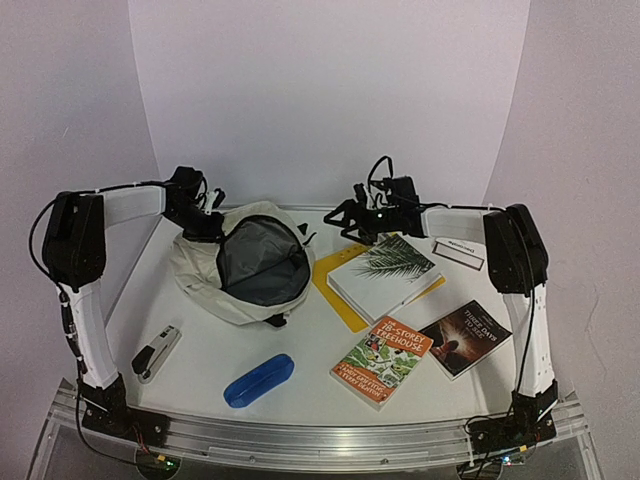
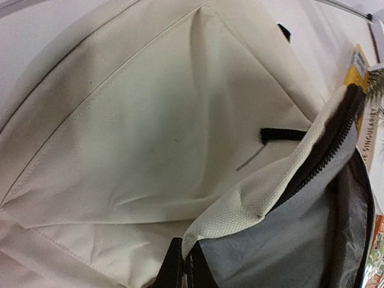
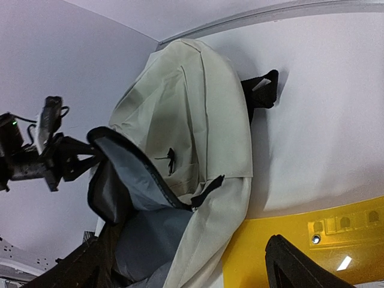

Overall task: Pack the student bag
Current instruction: Adjust the student bag at the center of the board.

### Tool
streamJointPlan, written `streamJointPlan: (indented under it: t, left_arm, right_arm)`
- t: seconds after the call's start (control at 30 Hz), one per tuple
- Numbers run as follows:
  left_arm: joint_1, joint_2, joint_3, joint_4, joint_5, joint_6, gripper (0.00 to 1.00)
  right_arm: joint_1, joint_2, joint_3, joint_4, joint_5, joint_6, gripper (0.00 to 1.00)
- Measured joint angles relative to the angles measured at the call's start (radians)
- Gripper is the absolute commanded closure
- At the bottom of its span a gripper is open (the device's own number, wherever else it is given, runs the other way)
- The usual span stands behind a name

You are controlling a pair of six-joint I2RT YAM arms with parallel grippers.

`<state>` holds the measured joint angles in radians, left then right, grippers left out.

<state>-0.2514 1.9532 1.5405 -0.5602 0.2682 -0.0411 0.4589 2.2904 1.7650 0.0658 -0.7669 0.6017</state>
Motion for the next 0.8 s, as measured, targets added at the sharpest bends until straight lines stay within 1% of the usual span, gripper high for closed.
streamJointPlan:
  t: [0.07, 0.17, 0.27, 0.43, 0.5, 0.57, 0.63, 0.7, 0.8]
  left_arm:
    - [0.035, 0.055, 0.009, 0.018, 0.024, -0.027, 0.86]
    - [0.074, 0.125, 0.011, 0.037, 0.048, -0.060, 0.67]
    - [0.090, 0.150, 0.011, 0.038, 0.054, -0.086, 0.49]
    - [0.087, 0.114, 0.009, 0.045, 0.048, -0.120, 0.27]
    - [0.086, 0.072, 0.000, 0.041, 0.042, -0.132, 0.18]
    - [0.084, 0.004, -0.030, 0.040, 0.040, -0.150, 0.06]
    - [0.079, -0.089, -0.071, 0.037, 0.035, -0.163, 0.01]
    - [0.063, -0.184, -0.111, 0.029, 0.022, -0.170, 0.00]
    - [-0.005, -0.308, -0.172, 0.028, -0.004, -0.180, 0.03]
  right_arm:
    - [0.011, -0.001, -0.002, -0.003, -0.004, -0.015, 0.17]
    - [0.034, -0.003, -0.009, -0.009, -0.010, -0.042, 0.18]
    - [0.065, -0.005, -0.015, -0.016, -0.013, -0.073, 0.18]
    - [0.116, -0.012, -0.024, -0.027, -0.012, -0.131, 0.17]
    - [0.133, -0.015, -0.025, -0.031, -0.012, -0.147, 0.18]
    - [0.147, -0.015, -0.025, -0.031, -0.012, -0.158, 0.19]
    - [0.155, -0.015, -0.025, -0.032, -0.012, -0.162, 0.19]
    - [0.160, -0.015, -0.024, -0.035, -0.012, -0.165, 0.20]
    - [0.162, -0.015, -0.006, -0.046, -0.010, -0.167, 0.20]
